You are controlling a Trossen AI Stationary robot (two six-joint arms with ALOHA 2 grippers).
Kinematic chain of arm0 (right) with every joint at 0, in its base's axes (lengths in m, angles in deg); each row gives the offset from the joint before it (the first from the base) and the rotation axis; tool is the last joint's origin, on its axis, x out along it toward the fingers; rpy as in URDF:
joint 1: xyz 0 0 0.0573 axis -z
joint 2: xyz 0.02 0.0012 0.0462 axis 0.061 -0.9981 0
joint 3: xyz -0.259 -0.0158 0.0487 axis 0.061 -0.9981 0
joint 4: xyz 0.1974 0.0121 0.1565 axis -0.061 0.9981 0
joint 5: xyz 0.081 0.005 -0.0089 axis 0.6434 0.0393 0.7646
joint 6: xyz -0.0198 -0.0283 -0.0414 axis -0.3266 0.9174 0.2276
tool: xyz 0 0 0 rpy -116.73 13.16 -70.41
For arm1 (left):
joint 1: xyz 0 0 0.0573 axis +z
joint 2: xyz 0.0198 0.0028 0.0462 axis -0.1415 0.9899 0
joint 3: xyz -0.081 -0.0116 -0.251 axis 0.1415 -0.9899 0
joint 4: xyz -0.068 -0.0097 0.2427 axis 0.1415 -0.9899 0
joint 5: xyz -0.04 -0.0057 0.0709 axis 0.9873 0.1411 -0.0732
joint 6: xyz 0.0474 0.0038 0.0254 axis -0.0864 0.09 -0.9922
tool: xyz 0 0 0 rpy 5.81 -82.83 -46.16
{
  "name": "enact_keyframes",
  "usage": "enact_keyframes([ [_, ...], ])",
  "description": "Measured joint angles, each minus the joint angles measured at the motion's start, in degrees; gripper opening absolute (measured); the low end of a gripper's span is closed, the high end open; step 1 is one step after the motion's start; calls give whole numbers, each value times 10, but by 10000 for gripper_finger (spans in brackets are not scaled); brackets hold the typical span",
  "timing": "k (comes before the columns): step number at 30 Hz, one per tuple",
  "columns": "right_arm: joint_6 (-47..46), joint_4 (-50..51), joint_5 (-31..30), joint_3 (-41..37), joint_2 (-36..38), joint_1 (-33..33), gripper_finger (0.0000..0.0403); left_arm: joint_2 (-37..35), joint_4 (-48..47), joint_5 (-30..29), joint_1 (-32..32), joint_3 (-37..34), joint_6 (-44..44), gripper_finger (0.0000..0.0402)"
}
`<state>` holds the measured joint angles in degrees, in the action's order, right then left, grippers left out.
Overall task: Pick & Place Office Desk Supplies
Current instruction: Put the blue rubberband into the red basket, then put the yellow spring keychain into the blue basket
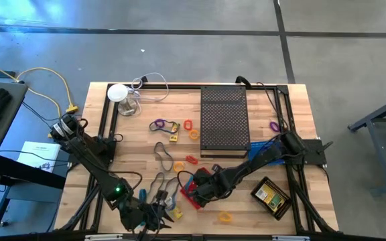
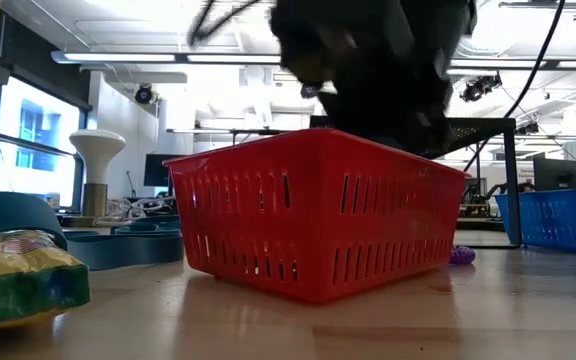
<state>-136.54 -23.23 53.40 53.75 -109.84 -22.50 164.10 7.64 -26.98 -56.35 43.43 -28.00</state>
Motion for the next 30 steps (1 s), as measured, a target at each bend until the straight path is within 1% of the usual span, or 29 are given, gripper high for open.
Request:
enact_keyframes([
  [4,8,-11,15,1,1,3,3,0,-1,0,-1,0,6,86],
  [7,11,1,15,0,9,1,3,0,-1,0,-1,0,8,86],
  [9,11,-8,22,1,15,0,9,0,-2,0,0,0,4,86],
  [11,10,-2,31,1,18,-2,22,0,-2,-1,0,0,2,86],
  [14,9,-1,46,0,20,-2,52,0,-3,-1,1,0,-7,86],
  [17,10,7,99,0,30,-2,85,0,-5,-1,1,0,-19,86],
  [19,-3,6,124,0,38,3,99,0,-5,-1,1,0,-28,86],
  [23,-8,8,104,0,63,3,109,0,-9,-1,1,0,-29,86],
  [26,-11,19,89,0,90,-5,105,0,-17,-1,1,0,-29,86],
  [30,-20,38,92,0,112,-31,95,0,-29,-1,1,0,-28,86],
])
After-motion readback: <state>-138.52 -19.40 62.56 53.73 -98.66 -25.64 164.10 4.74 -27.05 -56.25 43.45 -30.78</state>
